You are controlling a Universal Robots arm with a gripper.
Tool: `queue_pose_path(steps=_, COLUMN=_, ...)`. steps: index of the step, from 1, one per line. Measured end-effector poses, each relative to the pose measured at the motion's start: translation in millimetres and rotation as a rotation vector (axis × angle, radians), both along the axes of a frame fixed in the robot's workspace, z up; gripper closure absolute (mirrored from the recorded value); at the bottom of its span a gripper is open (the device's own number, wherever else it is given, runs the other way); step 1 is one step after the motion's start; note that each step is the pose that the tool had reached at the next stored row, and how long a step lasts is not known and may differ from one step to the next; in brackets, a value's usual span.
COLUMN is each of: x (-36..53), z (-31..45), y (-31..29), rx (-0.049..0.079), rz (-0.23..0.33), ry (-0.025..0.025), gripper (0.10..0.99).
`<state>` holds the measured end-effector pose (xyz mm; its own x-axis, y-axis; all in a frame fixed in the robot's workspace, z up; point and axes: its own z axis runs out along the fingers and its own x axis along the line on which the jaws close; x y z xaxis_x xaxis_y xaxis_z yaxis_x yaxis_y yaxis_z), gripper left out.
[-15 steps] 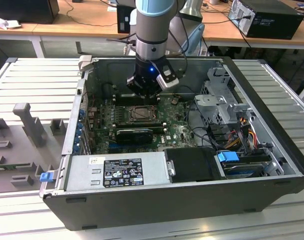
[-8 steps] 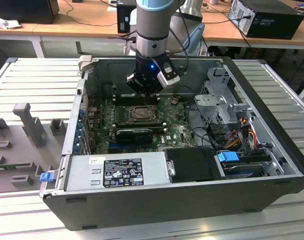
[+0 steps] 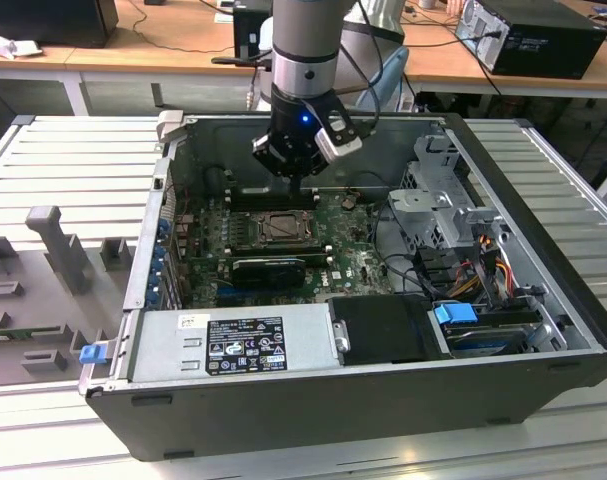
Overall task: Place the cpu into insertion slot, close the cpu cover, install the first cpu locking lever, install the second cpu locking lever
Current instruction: 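Install the second cpu locking lever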
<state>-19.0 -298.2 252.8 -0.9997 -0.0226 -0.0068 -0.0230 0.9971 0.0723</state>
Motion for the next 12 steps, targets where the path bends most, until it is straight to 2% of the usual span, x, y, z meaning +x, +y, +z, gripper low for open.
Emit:
queue_pose_path(steps=6, x=0.0, z=1.7, y=-5.6, rx=0.0, rz=-0.007, ry=0.0, gripper=0.98)
queue_pose_path(steps=12, x=0.0, z=1.3, y=-15.3, rx=-0.005, rz=-0.008, ry=-0.0001, gripper=0.98)
